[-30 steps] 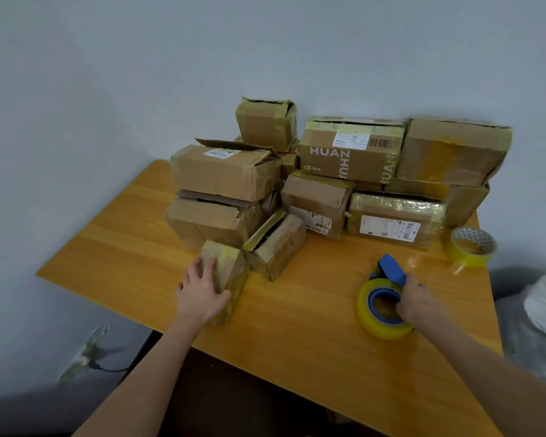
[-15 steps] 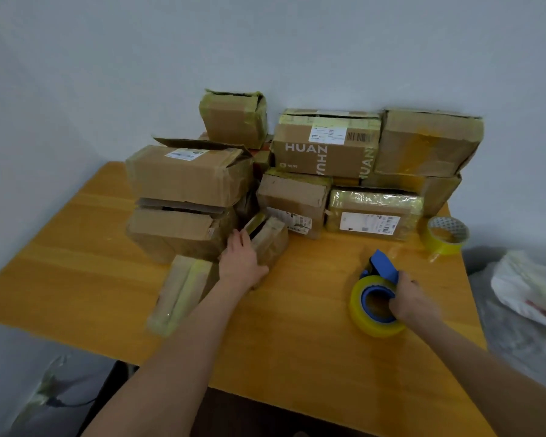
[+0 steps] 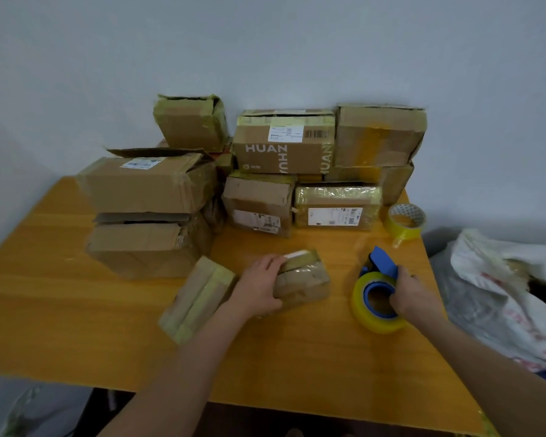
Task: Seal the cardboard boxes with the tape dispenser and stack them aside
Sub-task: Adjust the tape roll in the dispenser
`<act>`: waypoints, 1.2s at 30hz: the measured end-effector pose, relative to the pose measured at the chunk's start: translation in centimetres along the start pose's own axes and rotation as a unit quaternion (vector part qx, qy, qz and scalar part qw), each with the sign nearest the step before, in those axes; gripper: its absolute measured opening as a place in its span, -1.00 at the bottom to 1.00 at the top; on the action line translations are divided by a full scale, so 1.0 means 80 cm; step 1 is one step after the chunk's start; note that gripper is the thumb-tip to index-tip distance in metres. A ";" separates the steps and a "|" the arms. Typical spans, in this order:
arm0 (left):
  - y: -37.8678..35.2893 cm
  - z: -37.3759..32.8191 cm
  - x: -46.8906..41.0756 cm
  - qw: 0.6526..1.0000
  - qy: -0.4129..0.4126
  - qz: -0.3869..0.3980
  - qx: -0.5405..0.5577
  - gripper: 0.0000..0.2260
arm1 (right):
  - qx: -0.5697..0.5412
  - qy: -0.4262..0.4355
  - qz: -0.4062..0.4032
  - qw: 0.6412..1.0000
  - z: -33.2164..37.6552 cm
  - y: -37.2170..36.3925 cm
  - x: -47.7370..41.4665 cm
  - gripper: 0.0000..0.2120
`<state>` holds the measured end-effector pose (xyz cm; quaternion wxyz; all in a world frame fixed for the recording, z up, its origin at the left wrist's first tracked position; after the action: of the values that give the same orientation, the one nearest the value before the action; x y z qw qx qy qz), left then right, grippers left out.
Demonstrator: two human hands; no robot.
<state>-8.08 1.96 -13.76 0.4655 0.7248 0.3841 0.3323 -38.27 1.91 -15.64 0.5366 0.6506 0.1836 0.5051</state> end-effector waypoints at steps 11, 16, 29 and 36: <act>0.014 -0.063 0.020 0.985 -0.051 -0.042 -0.159 -0.28 | -0.005 0.283 -0.112 0.953 0.088 0.032 0.069 -0.19; 0.048 -0.011 0.049 0.971 0.124 0.022 -0.204 -0.40 | 0.146 0.354 -0.024 0.923 0.163 -0.016 0.110 -0.11; 0.050 0.086 0.141 0.951 0.208 0.000 -0.228 -0.51 | 0.132 0.262 -0.063 0.954 0.168 -0.022 0.092 -0.26; 0.023 -0.044 0.024 0.996 0.009 -0.065 -0.059 -0.35 | -0.005 0.272 -0.079 0.959 0.121 0.016 0.084 -0.36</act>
<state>-9.60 4.61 -10.57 0.5249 0.6665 0.4139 0.3300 -27.57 1.70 -10.59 0.5076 0.4698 0.3708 0.6198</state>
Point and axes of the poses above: each hand's wrist, its own x-axis away from the middle knuckle, its own y-axis out of the back of the hand, z = x × y, the point moved 5 cm from there along -x, towards the middle knuckle, and after that the axes turned 12 degrees about -y, right-handed, at the moved point
